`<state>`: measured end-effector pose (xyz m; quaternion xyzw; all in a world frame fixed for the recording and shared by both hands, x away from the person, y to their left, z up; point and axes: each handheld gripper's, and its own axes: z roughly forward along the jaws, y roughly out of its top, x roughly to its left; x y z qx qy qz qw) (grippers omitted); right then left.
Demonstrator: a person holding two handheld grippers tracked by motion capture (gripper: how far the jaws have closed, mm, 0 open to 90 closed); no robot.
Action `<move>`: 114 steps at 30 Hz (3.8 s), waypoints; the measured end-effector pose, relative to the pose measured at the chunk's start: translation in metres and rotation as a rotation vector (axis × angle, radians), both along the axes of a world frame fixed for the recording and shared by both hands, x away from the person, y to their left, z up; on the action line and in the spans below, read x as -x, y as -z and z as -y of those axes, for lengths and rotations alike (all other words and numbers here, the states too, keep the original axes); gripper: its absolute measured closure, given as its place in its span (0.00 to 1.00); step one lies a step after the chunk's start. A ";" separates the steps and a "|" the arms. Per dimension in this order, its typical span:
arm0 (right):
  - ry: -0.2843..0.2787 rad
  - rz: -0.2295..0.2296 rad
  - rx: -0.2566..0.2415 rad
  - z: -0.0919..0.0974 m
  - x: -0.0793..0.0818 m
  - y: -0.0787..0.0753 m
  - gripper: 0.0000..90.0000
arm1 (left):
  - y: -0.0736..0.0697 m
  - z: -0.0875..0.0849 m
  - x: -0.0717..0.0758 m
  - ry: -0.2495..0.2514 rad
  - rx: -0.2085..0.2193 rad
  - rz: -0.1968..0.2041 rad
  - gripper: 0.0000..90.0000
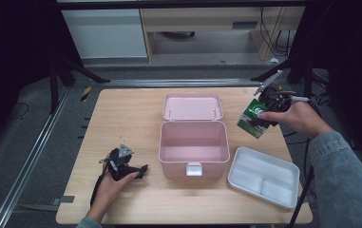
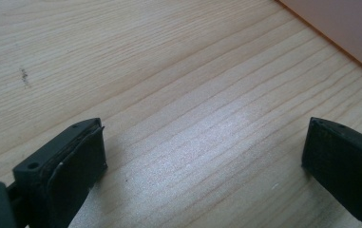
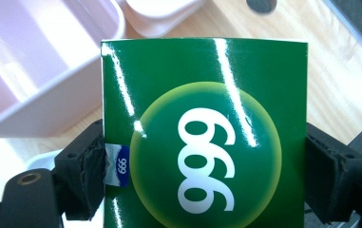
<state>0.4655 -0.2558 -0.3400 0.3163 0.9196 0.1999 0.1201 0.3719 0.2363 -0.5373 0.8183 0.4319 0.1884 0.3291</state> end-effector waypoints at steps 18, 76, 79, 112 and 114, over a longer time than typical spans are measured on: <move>-0.197 0.050 -0.014 -0.076 0.018 -0.054 0.19 | 0.000 0.000 0.000 -0.002 0.000 0.000 0.00; -0.569 -0.046 0.079 -0.241 0.024 0.009 0.19 | 0.000 0.000 0.000 -0.002 -0.001 0.001 0.00; -0.581 -0.051 0.089 -0.246 0.023 0.014 0.19 | 0.000 0.000 0.000 -0.002 -0.002 0.001 0.00; -0.629 -0.081 0.144 -0.266 0.017 0.056 0.19 | 0.000 0.000 0.000 -0.002 -0.003 0.000 0.00; -0.631 -0.082 0.147 -0.267 0.017 0.058 0.19 | 0.000 0.000 0.000 -0.002 -0.002 0.000 0.00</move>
